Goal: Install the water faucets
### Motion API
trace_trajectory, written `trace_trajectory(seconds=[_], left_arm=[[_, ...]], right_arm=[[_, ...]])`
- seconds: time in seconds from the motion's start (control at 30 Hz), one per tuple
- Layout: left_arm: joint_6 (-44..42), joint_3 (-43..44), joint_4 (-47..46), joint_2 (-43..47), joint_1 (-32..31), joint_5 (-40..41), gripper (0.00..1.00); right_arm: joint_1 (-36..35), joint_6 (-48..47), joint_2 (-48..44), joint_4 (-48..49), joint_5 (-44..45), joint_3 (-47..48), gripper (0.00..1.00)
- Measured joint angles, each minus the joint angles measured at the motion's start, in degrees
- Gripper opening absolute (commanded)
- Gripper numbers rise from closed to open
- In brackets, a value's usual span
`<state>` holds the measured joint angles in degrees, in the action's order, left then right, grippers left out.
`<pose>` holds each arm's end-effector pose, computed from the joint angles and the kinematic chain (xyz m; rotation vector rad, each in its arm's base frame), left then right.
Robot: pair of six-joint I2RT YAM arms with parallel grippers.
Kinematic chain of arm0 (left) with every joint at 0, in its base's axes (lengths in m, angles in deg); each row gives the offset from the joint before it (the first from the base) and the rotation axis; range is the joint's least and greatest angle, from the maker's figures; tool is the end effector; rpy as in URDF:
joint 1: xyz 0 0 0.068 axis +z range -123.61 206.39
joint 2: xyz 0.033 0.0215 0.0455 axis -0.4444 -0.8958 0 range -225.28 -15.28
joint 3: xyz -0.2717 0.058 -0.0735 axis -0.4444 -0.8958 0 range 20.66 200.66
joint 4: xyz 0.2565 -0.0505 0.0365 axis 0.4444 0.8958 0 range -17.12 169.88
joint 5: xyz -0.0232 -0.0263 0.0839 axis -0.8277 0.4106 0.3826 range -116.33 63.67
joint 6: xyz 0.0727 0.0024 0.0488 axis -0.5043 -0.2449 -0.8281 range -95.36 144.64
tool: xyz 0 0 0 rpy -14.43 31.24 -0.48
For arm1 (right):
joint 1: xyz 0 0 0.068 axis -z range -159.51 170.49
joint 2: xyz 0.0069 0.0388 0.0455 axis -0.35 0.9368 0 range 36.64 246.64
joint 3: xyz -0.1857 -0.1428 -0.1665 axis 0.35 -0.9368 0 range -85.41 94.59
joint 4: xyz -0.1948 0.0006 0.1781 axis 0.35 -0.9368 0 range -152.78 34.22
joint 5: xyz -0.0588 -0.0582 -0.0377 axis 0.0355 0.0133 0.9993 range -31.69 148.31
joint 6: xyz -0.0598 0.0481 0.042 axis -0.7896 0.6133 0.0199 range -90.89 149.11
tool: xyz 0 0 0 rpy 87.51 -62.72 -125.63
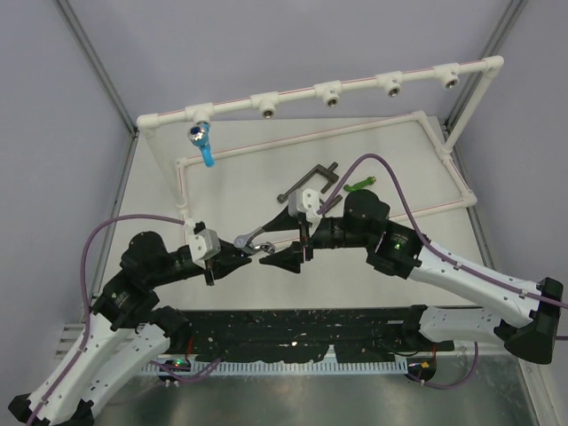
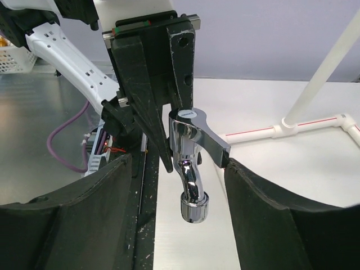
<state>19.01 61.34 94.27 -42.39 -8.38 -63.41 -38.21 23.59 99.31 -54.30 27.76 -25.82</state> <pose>0.0826 -0.1143 0.3386 1.0514 1.4210 -0.9228 0.1135 0.2624 0.4041 -1.2560 1.1721 1.1282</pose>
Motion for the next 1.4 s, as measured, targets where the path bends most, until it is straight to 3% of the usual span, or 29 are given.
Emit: trace_trajectory(seconds=[0.3, 0.53, 0.63, 0.73, 0.83, 1.03, 1.4], left_arm=[[0.24, 0.02, 1.95, -1.4, -0.46, 8.46, 0.0], [0.59, 0.02, 3.32, -2.1, -0.15, 12.85, 0.0], [0.39, 0.0, 3.3, -1.05, -0.11, 12.37, 0.0], [-0.17, 0.0, 3.23, 0.48, -0.09, 10.45, 0.0], [-0.96, -0.02, 3.13, 1.31, -0.09, 8.02, 0.0], [-1.2, -0.31, 2.91, 1.36, -0.11, 2.84, 0.0], [-1.25, -0.61, 2.36, 1.25, -0.11, -2.01, 0.0]], right_arm=[[0.63, -0.28, 0.35, -0.57, -0.81, 0.0, 0.52], [0.15, -0.57, 0.2, -0.57, -0.52, -0.04, 0.79], [0.15, -0.98, -0.46, -0.48, 3.08, -0.74, 0.81], [0.17, -2.21, -2.08, -0.22, 6.82, -2.64, 0.98], [0.17, -3.67, -3.61, -1.09, 8.76, -4.59, 0.98], [0.2, -5.14, -1.92, -5.18, 5.53, -2.71, 0.9], [0.2, -4.74, 6.1, -5.9, -2.99, 1.2, 0.56]])
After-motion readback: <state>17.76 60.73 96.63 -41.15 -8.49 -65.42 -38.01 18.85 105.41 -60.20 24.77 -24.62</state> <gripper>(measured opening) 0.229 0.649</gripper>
